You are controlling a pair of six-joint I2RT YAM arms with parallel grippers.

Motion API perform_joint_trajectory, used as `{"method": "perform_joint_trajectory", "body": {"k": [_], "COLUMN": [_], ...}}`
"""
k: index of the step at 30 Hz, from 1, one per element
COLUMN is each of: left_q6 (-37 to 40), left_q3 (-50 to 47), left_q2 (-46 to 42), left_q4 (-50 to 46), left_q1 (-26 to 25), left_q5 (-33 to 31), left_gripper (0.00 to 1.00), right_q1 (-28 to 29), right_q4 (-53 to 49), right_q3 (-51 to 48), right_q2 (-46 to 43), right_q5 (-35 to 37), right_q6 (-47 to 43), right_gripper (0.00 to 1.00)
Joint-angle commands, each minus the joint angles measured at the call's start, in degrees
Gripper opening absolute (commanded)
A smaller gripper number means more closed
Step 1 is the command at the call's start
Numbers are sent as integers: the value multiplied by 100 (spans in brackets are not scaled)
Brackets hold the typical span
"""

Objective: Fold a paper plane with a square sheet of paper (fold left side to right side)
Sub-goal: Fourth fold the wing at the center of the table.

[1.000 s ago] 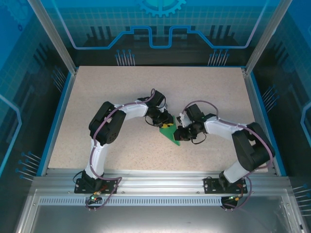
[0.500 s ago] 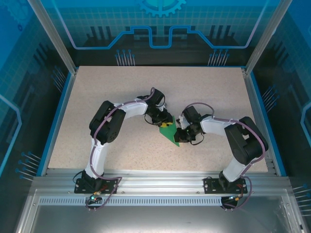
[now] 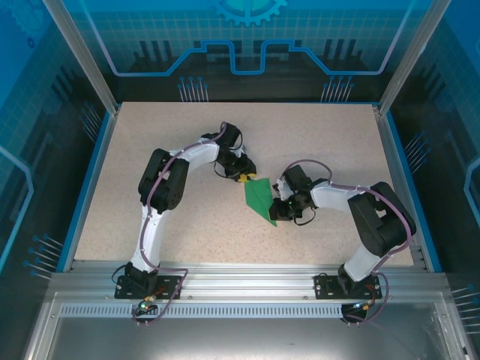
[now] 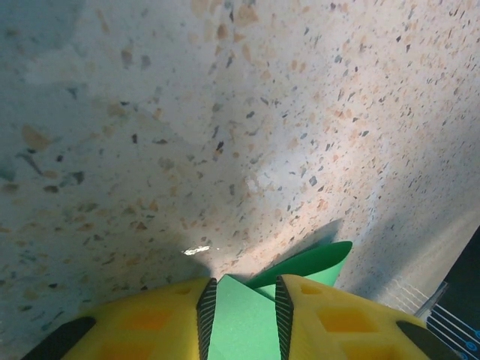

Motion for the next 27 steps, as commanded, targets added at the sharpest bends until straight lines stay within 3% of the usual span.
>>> {"method": "perform_joint_trajectory", "body": {"k": [1, 8, 13, 20, 27], "left_q6": [359, 455, 184, -586, -881], "left_q3": [87, -955, -1927, -2435, -2315], "left_q2": [-157, -1650, -2289, -2073, -1567], "left_q4": [-30, 235, 716, 1639, 1925], "left_q1": [374, 312, -260, -1270, -1505], "left_q5": [-717, -824, -569, -151, -8], "left_gripper": [33, 33, 32, 29, 26], "right_q1": [100, 97, 94, 97, 97], "right_q4": [-1012, -986, -969, -986, -1012], "right_q3": [-393, -327, -336, -319, -274], "right_q2": [258, 315, 324, 339, 371], "right_q5": [499, 584, 613, 657, 669], "right_q6": [8, -12, 12, 34, 16], "right_gripper": [9, 8, 7, 7, 7]}}
